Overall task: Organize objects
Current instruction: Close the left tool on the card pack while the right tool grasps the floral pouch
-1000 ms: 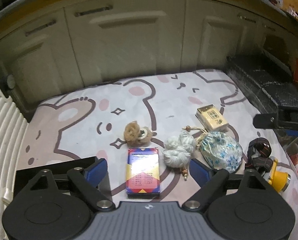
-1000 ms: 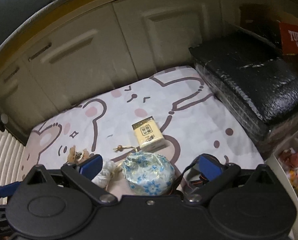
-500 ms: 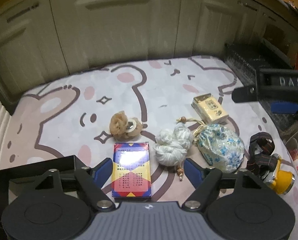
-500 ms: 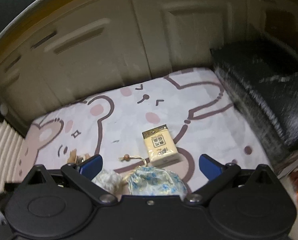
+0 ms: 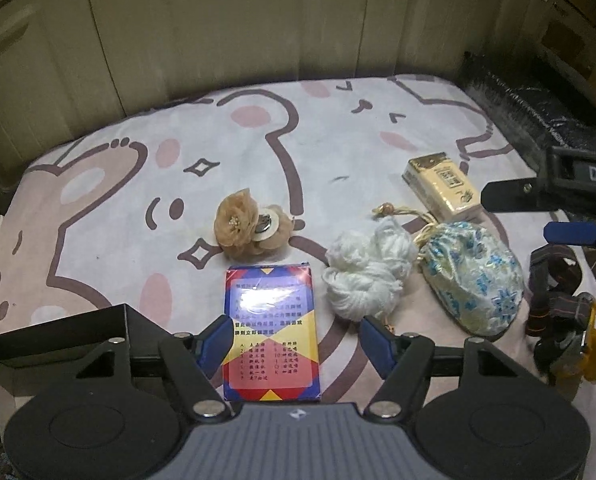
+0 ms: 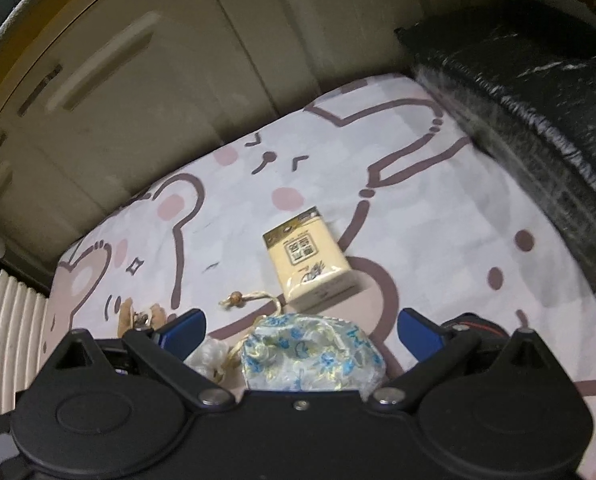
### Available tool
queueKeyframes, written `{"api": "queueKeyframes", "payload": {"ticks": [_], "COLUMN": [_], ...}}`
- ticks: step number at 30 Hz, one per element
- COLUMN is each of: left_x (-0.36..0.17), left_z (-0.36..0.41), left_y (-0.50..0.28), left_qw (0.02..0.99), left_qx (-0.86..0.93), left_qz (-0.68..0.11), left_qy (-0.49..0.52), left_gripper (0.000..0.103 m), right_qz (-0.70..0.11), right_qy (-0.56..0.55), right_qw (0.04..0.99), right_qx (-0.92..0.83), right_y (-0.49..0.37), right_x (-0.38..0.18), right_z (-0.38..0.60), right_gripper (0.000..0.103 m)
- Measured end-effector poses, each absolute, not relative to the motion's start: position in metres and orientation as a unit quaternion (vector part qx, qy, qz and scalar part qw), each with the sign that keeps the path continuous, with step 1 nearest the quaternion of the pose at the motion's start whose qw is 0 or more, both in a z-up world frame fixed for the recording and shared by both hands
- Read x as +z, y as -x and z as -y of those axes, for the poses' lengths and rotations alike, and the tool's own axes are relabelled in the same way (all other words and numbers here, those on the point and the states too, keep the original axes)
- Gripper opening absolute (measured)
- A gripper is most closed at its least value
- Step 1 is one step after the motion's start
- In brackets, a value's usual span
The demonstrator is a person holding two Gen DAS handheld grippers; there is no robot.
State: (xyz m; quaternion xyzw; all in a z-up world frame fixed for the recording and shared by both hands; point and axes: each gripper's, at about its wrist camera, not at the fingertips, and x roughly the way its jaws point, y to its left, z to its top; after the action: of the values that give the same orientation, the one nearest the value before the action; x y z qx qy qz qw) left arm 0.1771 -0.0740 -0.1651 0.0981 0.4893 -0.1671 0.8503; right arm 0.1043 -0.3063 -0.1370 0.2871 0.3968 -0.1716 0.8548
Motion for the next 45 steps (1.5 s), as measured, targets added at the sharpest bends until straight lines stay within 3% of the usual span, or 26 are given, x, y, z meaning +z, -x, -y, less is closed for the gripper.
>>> {"api": "queueKeyframes", "payload": {"ticks": [21, 28, 45], "left_x": [-0.191, -0.194, -0.195], "left_z": [0.086, 0.089, 0.093], "left_y": [-0.188, -0.187, -0.166], "left_qw": [0.843, 0.835, 0.791], "left_qx": [-0.153, -0.156, -0.241], "left_qz": [-0.489, -0.490, -0.532], "left_qy": [-0.166, -0.193, -0.179], "left_gripper": [0.069, 0.065, 0.060], "right_qz": [-0.475, -0.490, -0.543], "right_qy": [-0.087, -0.072, -0.054], "right_qw": [0.873, 0.865, 0.836], "right_qx": [-0.076, -0.083, -0.058], "right_y": [-0.114, -0.117, -0.095], "right_x": [-0.181, -0.183, -0.176], "right_z": [0.267, 0.265, 0.254], "right_gripper": [0.103, 0.086, 0.085]}}
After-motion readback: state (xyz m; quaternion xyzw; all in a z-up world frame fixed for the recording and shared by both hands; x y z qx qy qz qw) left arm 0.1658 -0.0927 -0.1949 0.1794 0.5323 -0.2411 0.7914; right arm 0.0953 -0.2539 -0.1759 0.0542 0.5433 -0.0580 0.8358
